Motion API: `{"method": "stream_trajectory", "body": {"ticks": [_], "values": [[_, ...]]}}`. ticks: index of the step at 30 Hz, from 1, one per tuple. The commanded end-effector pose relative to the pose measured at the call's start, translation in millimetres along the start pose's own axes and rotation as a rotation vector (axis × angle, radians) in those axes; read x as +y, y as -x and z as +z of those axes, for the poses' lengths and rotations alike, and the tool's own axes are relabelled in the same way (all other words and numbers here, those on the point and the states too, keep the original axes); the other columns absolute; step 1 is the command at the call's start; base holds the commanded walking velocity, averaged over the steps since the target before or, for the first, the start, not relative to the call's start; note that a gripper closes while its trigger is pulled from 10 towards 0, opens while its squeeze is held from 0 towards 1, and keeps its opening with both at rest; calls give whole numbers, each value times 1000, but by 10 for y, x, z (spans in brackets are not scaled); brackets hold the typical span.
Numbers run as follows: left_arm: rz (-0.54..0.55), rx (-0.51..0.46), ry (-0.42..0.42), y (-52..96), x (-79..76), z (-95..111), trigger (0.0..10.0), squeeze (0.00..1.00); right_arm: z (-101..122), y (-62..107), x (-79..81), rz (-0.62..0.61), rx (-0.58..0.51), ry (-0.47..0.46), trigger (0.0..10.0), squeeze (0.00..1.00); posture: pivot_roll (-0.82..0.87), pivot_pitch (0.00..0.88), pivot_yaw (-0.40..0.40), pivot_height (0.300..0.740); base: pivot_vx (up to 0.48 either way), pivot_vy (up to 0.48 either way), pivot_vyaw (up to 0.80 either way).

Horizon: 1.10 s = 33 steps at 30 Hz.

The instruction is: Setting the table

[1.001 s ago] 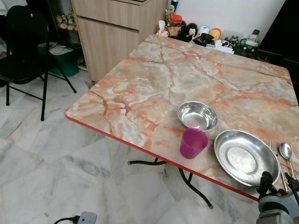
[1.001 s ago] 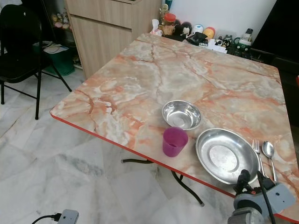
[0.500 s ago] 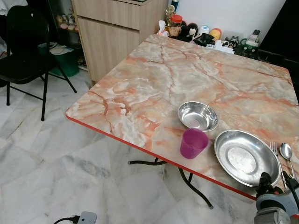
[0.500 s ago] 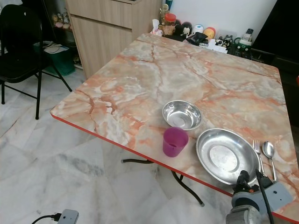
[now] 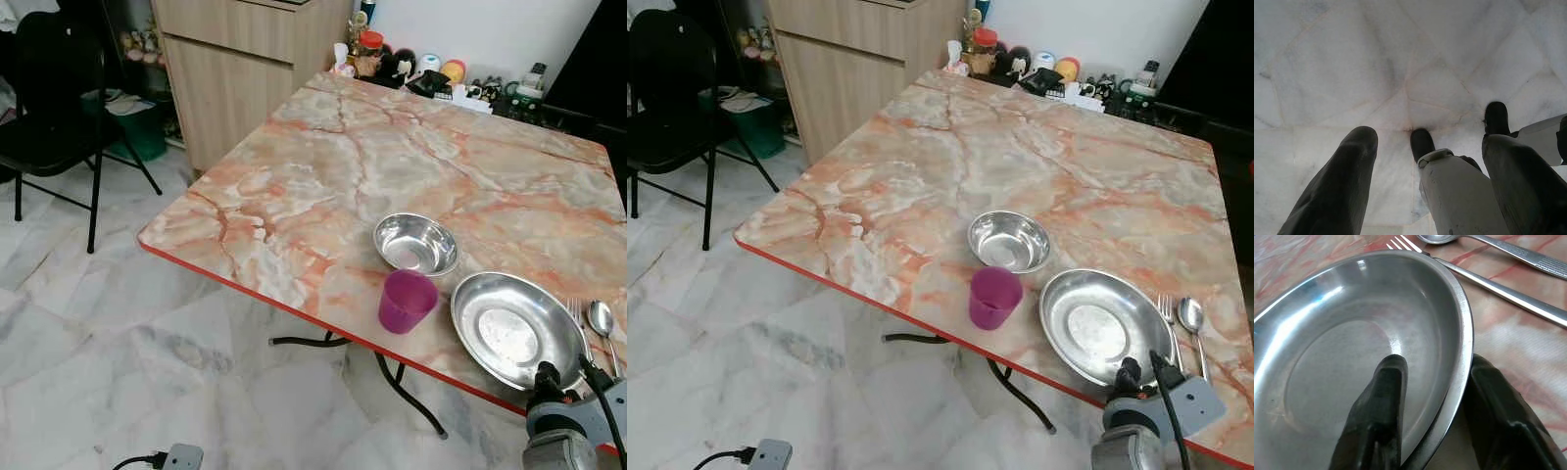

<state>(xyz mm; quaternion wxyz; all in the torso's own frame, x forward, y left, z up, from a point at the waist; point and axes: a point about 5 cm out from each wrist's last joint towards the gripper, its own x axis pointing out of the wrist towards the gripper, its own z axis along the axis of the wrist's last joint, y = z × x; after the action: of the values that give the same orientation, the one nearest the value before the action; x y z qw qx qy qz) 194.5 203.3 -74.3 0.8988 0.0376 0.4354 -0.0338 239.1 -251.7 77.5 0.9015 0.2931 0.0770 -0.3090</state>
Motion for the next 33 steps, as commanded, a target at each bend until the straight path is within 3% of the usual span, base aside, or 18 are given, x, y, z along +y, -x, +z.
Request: {"method": "stream_trajectory", "body": {"ticks": [1,12,23,30,31,32,33], "values": [[-11,22,-10,13,-22,-78,10000,0,-25,-4,-60,-31,6,31,0,0,-28,140,-68,740,0,0,0],[-18,14,-36,7,-38,-55,10000,0,11,-5,-51,-59,-34,36,0,0,-25,138,-68,740,0,0,0],[-23,0,-66,0,-49,-19,10000,0,342,36,-100,-131,-260,55,0,0,-26,143,-63,740,0,0,0],[-22,-7,-83,-4,-51,1,10000,0,529,7,-17,-93,-345,-9,0,0,-29,146,-58,740,0,0,0],[-20,-3,-97,-5,-53,-1,10000,0,548,0,32,-61,-354,-20,1686,0,-29,146,-58,740,0,0,0],[-17,-1,-103,-5,-53,-4,10000,0,569,4,95,-26,-372,-28,7922,0,-33,149,-53,740,0,0,0],[-17,-1,-103,-5,-53,-4,10000,0,569,4,95,-26,-372,-28,7922,0,-33,149,-53,740,0,0,0]]}}
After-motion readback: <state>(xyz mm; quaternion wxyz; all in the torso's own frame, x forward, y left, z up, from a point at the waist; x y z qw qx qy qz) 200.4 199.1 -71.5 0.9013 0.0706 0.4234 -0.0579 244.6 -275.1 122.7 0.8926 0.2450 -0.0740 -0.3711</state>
